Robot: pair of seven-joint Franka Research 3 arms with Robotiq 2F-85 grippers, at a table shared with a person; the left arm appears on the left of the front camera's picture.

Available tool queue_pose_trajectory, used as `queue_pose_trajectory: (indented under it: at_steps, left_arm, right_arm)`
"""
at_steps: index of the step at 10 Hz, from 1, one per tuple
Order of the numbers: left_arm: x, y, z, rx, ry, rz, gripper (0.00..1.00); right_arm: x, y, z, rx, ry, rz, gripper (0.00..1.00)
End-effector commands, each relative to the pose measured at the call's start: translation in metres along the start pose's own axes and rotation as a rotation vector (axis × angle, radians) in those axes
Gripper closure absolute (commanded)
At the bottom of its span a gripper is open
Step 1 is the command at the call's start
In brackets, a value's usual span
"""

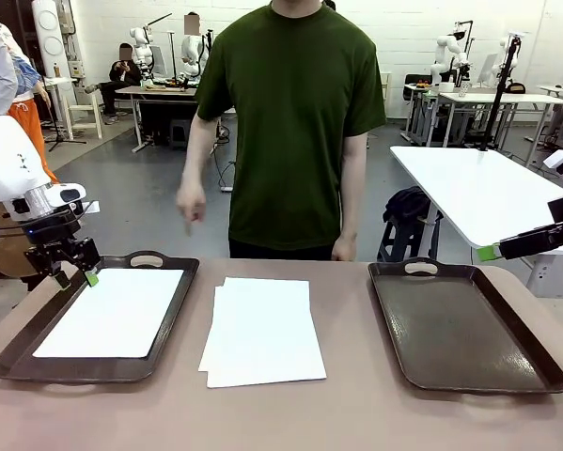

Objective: Sort the A4 documents.
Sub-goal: Place the A4 Paper in the designated Handle tray.

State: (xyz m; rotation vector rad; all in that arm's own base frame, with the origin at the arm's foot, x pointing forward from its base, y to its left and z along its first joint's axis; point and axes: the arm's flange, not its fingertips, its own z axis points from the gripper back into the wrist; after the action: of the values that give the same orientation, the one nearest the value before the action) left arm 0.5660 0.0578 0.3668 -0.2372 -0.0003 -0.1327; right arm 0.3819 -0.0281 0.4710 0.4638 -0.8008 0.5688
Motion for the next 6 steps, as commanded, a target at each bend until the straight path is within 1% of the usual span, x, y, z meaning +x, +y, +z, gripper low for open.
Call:
queue_pose_trajectory:
  at_steps: [1,2,4,5,6]
  left_arm:
    - [0.0002,-0.0027,0.0031,0.009,0.007,0.025,0.09]
    - [-0.0007,-0.0024,0.0028,0.003,0.011,0.027,0.00]
    - [-0.0037,-0.0026,0.0022,0.004,0.011,0.032,0.00]
    - [-0.0048,-0.0010,0.0034,0.001,-0.024,0.092,0.00]
    - [-0.0006,-0.0004,-0.0007,-0.003,0.005,0.004,0.00]
  right_arm:
    - [-0.0013,-0.0020,-0.0033,0.015,-0.008,0.003,0.00]
    - [-0.0013,-0.0020,-0.0033,0.015,-0.008,0.003,0.00]
    - [-0.0013,-0.0020,-0.0033,0.015,-0.008,0.003,0.00]
    - [-0.0013,-0.0020,-0.0033,0.015,-0.008,0.003,0.00]
    - [-0.0013,-0.0020,-0.0033,0.015,-0.008,0.003,0.00]
